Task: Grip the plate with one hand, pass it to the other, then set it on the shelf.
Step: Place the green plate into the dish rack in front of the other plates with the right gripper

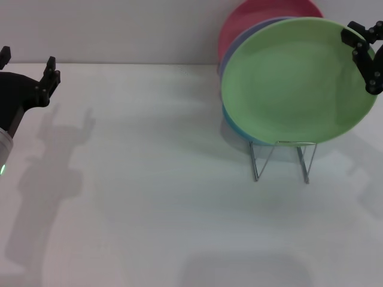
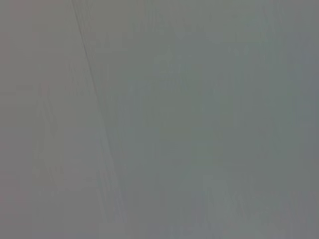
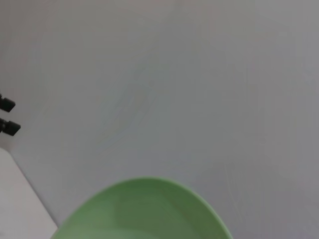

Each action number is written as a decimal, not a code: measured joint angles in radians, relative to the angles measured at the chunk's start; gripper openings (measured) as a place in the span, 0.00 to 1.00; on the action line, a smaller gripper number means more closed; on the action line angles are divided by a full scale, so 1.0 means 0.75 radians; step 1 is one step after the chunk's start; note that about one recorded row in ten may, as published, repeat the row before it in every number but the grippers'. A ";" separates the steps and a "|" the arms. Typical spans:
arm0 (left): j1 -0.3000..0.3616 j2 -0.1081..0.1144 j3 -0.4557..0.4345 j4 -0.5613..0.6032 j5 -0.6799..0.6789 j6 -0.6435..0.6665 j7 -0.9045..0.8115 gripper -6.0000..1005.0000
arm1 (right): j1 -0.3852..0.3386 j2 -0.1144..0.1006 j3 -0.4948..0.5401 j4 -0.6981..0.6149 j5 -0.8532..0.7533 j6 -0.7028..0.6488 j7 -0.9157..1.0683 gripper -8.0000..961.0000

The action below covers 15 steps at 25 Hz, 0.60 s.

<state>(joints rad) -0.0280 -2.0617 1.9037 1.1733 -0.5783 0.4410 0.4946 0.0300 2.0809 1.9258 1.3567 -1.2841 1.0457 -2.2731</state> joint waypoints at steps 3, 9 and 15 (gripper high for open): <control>-0.003 0.000 0.000 0.000 0.000 -0.001 0.000 0.76 | -0.003 0.000 -0.004 -0.025 0.023 0.002 -0.023 0.05; -0.013 0.000 0.000 -0.004 0.000 -0.002 0.000 0.76 | -0.001 0.001 -0.013 -0.039 0.022 0.006 -0.026 0.14; -0.018 -0.002 -0.002 -0.029 0.000 0.002 -0.002 0.76 | -0.011 0.002 -0.019 -0.077 0.016 0.044 -0.027 0.46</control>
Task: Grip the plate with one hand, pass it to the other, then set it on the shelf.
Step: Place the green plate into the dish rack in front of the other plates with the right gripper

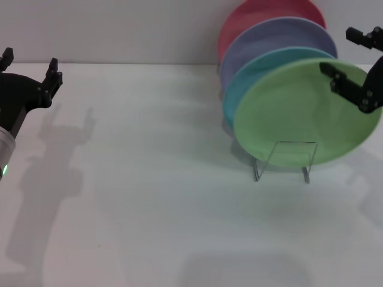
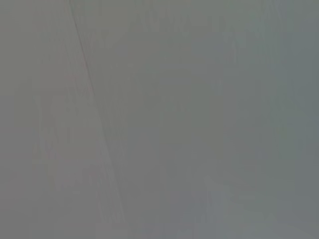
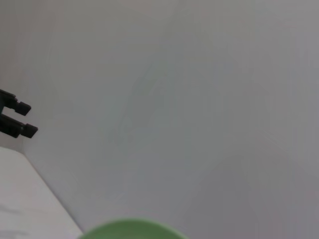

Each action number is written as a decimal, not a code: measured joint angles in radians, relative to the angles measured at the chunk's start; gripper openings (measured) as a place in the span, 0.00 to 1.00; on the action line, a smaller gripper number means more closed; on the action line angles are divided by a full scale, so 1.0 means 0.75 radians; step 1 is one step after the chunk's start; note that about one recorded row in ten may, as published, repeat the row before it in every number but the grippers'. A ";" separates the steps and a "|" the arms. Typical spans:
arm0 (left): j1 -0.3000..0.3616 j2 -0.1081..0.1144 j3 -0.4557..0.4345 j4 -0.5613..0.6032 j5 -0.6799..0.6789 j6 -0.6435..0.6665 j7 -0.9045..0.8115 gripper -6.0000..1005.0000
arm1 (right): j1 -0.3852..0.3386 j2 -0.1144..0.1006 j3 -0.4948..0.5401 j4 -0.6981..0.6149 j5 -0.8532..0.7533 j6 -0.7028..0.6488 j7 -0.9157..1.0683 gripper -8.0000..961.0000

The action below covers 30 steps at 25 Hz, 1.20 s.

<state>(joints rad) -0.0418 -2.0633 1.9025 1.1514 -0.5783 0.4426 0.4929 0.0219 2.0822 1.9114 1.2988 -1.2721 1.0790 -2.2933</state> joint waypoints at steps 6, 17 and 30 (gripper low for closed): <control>-0.002 0.000 -0.005 -0.006 0.000 0.001 -0.001 0.76 | -0.010 -0.002 0.005 -0.056 -0.006 0.058 -0.002 0.62; -0.037 -0.002 -0.011 -0.056 -0.001 0.001 -0.009 0.76 | 0.035 0.001 0.006 -0.241 0.003 0.154 -0.014 0.64; -0.036 -0.002 -0.009 -0.059 -0.001 0.001 -0.011 0.76 | -0.001 0.005 0.020 -0.335 0.248 0.341 -0.170 0.64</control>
<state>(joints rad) -0.0691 -2.0647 1.8956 1.1070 -0.5791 0.4435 0.4848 0.0213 2.0859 1.9265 1.0472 -1.0864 1.3348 -2.4207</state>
